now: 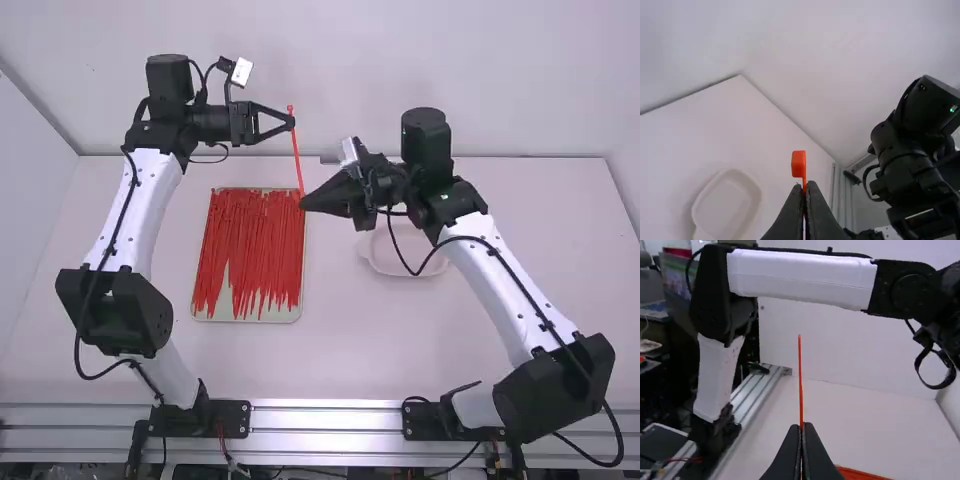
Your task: Fasten the cable tie
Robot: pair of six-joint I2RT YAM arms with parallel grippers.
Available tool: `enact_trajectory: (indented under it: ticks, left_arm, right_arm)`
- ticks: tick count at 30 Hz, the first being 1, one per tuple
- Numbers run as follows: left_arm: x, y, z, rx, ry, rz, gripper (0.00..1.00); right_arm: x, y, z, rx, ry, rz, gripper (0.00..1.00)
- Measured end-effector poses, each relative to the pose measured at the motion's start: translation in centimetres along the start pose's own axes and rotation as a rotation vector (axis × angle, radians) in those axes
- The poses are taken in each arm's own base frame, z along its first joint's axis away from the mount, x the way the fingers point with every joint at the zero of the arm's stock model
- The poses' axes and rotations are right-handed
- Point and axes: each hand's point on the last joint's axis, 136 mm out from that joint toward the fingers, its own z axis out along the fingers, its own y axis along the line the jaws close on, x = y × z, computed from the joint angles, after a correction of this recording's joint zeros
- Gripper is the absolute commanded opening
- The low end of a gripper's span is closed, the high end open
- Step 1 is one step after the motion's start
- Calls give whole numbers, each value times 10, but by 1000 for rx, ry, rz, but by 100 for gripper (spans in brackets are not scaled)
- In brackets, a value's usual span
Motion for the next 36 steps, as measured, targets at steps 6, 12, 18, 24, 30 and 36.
enact_trajectory:
  ticks: [6, 12, 18, 24, 30, 36]
  left_arm:
    - [9, -3, 8, 16, 24, 228, 2]
    - [15, -8, 16, 41, 36, 470, 2]
    - [11, -14, 14, 79, 13, 724, 2]
    - [-3, -19, 14, 83, -19, 917, 2]
    - [-9, -22, 14, 81, -34, 998, 2]
    - [-13, -24, 13, 85, -45, 1048, 2]
  right_arm:
    - [1, -12, 2, 63, 7, 164, 0]
    - [-17, -33, 4, 162, -40, 301, 0]
    - [-37, -49, -14, 231, -124, 480, 0]
    - [-37, -55, -17, 256, -156, 642, 0]
    - [-29, -61, -20, 287, -172, 726, 0]
    - [-23, -66, -22, 302, -209, 762, 0]
